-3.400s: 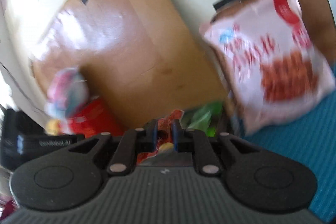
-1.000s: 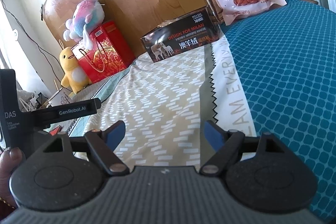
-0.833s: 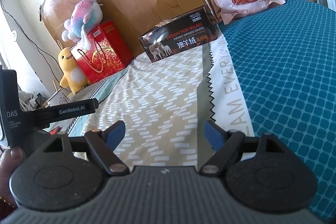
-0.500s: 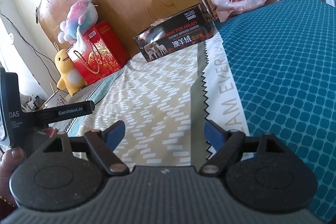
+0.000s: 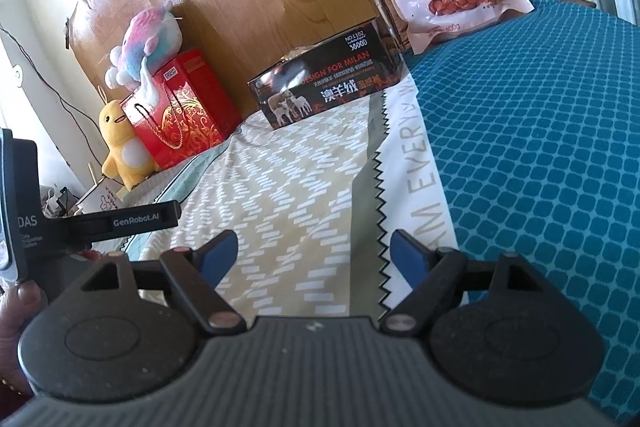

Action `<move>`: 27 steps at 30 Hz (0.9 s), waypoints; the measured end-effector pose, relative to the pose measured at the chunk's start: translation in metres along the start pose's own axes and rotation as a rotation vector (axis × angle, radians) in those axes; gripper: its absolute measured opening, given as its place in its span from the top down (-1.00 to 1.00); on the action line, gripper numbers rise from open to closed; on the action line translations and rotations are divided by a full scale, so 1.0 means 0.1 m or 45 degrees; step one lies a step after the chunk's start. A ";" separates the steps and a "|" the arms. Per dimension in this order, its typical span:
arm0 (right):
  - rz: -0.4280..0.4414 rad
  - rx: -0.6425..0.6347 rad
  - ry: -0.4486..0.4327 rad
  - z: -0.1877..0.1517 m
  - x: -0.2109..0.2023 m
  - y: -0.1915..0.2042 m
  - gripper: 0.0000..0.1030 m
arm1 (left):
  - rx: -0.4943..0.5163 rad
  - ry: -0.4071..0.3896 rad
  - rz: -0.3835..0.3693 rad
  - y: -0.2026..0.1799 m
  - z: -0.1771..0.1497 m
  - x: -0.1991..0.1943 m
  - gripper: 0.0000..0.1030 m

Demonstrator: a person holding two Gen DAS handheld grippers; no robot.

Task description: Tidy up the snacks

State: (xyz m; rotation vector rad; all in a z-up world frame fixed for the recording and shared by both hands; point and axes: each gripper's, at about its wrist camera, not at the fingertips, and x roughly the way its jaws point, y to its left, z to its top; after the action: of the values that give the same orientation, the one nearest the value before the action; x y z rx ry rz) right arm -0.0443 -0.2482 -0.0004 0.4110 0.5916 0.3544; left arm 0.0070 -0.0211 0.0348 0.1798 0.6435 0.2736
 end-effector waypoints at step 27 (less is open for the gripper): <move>-0.032 -0.045 -0.059 0.01 0.00 -0.03 -0.66 | 0.038 -0.102 0.114 0.02 0.09 -0.05 -1.00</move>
State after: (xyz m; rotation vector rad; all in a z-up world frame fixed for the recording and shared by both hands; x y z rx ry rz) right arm -0.0430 -0.2508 -0.0009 0.3766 0.5445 0.3298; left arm 0.0081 -0.0212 0.0455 0.2477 0.5612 0.3411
